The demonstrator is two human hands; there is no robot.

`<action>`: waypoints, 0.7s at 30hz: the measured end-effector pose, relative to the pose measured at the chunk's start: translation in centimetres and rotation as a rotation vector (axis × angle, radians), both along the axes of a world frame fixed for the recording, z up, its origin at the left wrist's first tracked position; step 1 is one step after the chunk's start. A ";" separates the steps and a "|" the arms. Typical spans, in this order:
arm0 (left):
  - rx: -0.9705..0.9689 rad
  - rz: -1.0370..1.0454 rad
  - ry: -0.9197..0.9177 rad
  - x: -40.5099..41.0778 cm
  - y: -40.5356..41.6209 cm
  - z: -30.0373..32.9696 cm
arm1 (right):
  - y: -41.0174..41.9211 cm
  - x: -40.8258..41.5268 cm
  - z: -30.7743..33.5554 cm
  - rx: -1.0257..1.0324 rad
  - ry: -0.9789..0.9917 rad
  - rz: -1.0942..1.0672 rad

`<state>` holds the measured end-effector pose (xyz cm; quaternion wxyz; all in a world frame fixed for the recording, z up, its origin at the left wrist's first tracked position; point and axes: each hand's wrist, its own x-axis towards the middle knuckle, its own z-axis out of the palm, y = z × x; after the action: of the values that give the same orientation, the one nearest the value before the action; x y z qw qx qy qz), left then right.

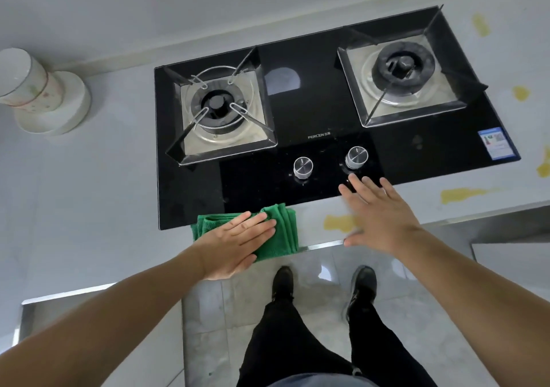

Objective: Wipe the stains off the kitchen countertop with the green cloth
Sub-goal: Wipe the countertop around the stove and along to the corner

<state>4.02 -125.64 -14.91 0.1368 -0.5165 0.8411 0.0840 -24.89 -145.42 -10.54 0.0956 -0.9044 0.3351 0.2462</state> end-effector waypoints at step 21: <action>-0.089 -0.026 0.008 -15.9 -12.5 -0.4 | -9.3 -10.3 -0.4 -0.031 -0.053 0.086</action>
<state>-11.92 -138.11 -15.32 0.1115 -0.5107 0.8512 0.0468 -35.19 -154.72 -10.99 0.0796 -0.9256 0.2970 0.2207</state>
